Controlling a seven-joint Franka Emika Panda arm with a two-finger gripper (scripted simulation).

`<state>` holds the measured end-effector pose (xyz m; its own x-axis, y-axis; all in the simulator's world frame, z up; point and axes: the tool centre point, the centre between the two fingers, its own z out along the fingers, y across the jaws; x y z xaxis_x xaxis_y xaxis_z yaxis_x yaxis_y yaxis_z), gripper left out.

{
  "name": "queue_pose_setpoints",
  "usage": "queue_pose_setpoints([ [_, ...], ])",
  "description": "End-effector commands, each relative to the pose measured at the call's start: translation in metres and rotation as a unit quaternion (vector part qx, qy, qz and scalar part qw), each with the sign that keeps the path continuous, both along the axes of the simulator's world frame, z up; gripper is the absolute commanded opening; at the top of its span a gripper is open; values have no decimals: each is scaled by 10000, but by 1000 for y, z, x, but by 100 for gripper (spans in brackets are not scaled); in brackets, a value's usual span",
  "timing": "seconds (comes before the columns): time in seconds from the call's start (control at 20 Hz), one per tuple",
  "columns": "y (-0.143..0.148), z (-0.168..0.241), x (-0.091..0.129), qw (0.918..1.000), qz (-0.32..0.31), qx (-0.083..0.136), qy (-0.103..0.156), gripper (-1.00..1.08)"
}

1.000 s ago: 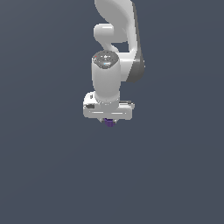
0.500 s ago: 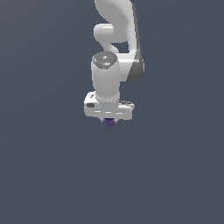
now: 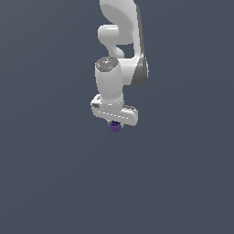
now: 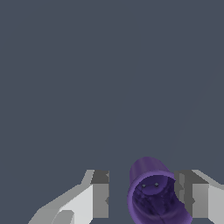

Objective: Pick up the object and move it to a goal position.

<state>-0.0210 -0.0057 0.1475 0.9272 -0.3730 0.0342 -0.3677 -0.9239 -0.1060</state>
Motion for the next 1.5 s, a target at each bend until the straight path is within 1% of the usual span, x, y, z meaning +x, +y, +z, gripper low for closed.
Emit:
queue_pose_setpoints([
  [0.0,1,-7,-11,9987,-489,123,-24,28],
  [0.15,1,-16,-25,9932,-1129,263,-46,28],
  [0.3,-1,-25,-41,9833,-1778,381,-60,28],
  [0.4,-3,-31,-52,9742,-2209,446,-68,28],
  [0.65,-9,-42,-76,9485,-3118,549,-81,28],
  [0.85,-15,-48,-92,9295,-3641,585,-91,28],
  [1.0,-18,-51,-101,9182,-3915,598,-98,28],
  [1.15,-20,-53,-106,9104,-4091,603,-103,28],
  [1.25,-21,-53,-108,9075,-4155,605,-105,28],
  [1.35,-21,-53,-109,9065,-4176,605,-106,28],
  [1.45,-20,-53,-108,9081,-4143,604,-103,28],
])
